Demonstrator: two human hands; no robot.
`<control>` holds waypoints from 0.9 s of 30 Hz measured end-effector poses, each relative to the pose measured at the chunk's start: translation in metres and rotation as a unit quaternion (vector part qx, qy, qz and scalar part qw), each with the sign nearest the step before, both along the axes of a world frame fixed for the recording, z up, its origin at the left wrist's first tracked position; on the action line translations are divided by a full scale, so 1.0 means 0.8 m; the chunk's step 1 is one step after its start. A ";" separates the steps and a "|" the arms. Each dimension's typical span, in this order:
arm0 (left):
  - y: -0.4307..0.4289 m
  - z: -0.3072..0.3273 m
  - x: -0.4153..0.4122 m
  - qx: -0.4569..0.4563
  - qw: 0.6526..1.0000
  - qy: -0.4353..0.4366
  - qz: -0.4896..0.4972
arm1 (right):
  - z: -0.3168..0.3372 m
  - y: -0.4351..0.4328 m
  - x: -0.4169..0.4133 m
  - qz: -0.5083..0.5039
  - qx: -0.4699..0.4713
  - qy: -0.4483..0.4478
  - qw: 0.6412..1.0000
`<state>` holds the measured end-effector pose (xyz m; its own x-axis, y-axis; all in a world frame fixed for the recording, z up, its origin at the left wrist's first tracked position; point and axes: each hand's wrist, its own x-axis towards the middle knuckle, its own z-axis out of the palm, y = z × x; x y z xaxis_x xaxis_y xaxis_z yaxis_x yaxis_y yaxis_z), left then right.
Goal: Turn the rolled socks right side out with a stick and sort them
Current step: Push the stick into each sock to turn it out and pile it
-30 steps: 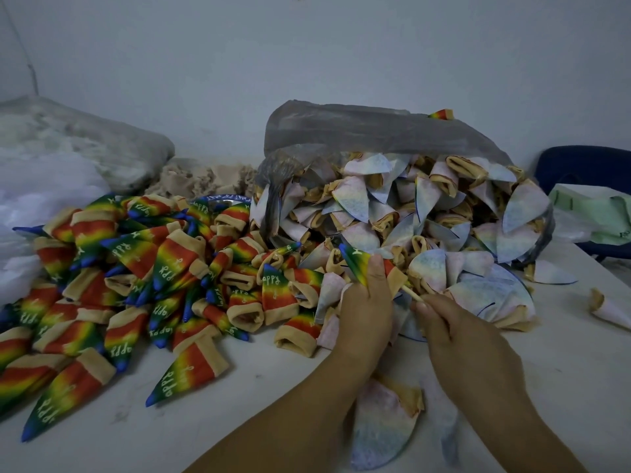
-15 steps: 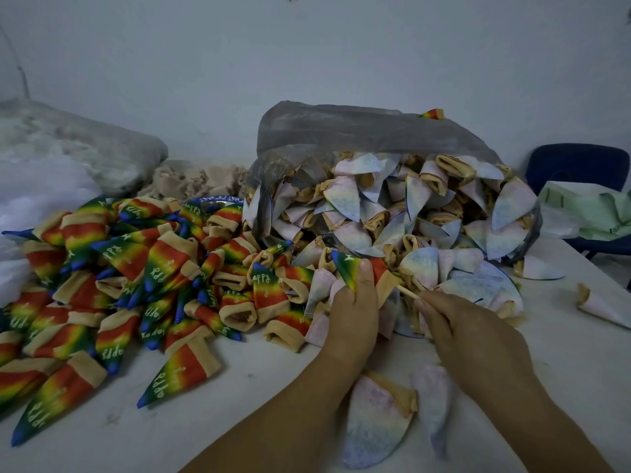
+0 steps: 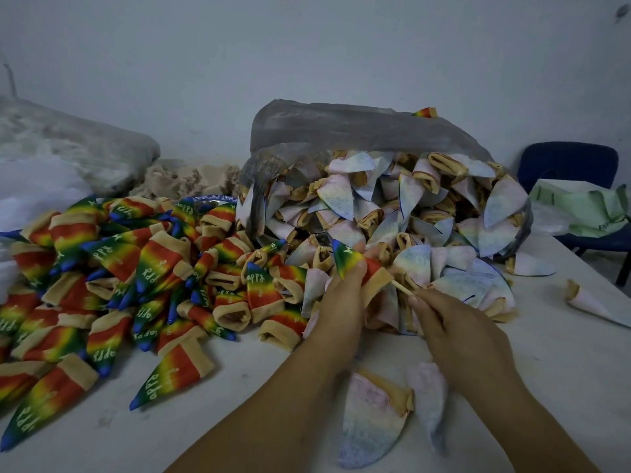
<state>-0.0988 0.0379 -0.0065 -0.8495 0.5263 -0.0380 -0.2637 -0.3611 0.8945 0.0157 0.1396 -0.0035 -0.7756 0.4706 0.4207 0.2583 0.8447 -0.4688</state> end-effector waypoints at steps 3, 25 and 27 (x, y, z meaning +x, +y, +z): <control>-0.008 -0.001 -0.004 0.151 0.978 -0.079 -0.118 | -0.002 0.004 -0.003 0.004 -0.007 -0.006 1.000; -0.015 -0.005 -0.016 0.179 0.966 -0.119 -0.140 | -0.007 0.003 -0.007 0.023 -0.024 -0.015 0.999; -0.015 -0.005 -0.016 0.182 0.966 -0.125 -0.132 | -0.008 0.003 -0.007 0.021 -0.022 -0.015 0.999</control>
<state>-0.1113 0.0256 -0.0101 -0.6718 0.7408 0.0034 -0.5813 -0.5300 0.6175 0.0099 0.1420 -0.0096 -0.8071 0.4543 0.3771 0.2371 0.8343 -0.4977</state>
